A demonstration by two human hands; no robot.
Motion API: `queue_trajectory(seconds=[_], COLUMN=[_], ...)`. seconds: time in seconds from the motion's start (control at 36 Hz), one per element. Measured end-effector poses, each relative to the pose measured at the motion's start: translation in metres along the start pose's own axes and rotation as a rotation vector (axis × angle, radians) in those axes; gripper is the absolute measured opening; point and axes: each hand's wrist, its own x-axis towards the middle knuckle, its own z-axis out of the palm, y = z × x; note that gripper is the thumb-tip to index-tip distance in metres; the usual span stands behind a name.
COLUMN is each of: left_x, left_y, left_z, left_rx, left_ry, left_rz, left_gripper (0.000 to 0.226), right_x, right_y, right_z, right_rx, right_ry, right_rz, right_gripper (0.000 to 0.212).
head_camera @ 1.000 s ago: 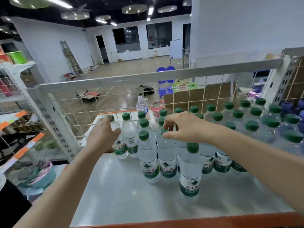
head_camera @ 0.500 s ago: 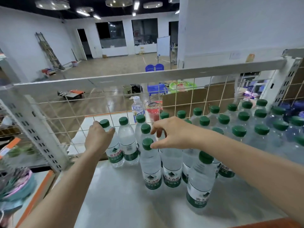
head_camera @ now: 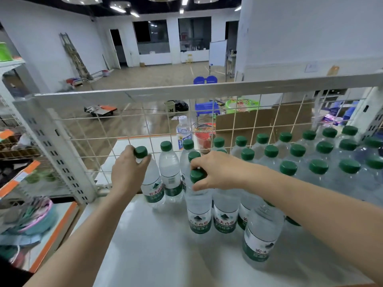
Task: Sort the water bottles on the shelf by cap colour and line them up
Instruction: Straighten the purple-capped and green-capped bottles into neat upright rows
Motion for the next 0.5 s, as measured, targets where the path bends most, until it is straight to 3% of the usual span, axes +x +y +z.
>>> queue_trajectory(seconds=[0.08,0.31,0.5], left_x=[-0.009,-0.032,-0.032], left_y=[0.010,0.029,0.028], left_z=[-0.009,-0.004,-0.003], left_rx=[0.011,0.082,0.119], left_ry=[-0.005,-0.265,-0.377], left_rz=[0.026,0.145,0.262], left_gripper=[0.030,0.027,0.027], right_x=[0.002,0.003,0.002], right_y=[0.001,-0.001,0.001], right_z=[0.002,0.004,0.006], right_rx=[0.030,0.052,0.061], right_ry=[-0.004,0.016,-0.017], right_rz=[0.003,0.012,-0.016], right_gripper=[0.032,0.030,0.026])
